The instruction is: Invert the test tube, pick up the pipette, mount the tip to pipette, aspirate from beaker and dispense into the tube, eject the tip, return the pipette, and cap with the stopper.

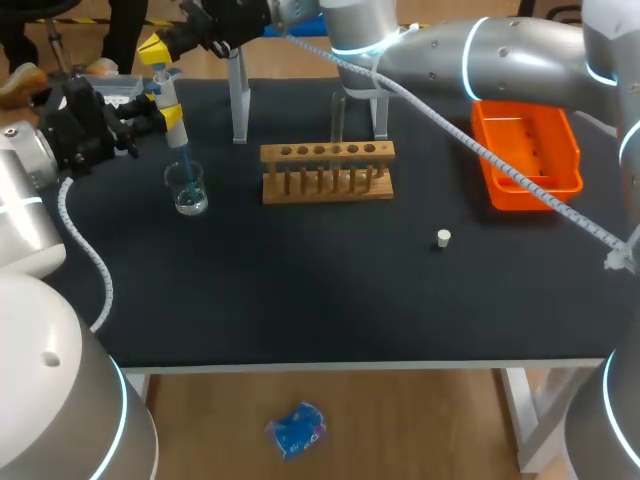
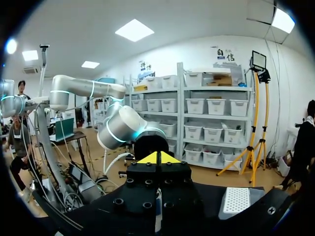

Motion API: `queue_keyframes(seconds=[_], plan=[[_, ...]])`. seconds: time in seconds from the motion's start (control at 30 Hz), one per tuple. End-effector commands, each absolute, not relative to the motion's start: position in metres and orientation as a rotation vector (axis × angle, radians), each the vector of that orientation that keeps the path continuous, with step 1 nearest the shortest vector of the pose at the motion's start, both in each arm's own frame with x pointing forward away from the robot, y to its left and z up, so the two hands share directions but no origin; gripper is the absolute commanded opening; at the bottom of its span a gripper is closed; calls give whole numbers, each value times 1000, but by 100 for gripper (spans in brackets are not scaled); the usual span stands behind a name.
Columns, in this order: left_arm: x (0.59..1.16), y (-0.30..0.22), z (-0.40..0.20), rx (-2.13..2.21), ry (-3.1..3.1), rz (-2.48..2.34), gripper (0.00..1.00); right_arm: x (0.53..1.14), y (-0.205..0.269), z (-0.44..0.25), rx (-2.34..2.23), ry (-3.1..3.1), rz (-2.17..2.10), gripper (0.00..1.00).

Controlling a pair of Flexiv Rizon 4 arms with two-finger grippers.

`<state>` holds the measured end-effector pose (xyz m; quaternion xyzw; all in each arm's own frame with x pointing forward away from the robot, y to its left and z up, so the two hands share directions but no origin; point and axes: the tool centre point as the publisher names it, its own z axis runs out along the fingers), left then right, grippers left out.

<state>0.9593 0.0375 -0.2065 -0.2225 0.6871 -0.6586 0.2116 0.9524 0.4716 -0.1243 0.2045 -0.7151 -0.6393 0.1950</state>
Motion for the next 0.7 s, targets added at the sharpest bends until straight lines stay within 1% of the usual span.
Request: queue_keyframes(seconds=[0.03, 0.7], plan=[[959, 37, -206, -617, 1906, -1830, 0, 959, 475, -129, 591, -1980, -1779, 0], [959, 37, -206, -617, 1906, -1830, 0, 958, 471, -141, 560, -1973, -1780, 0]])
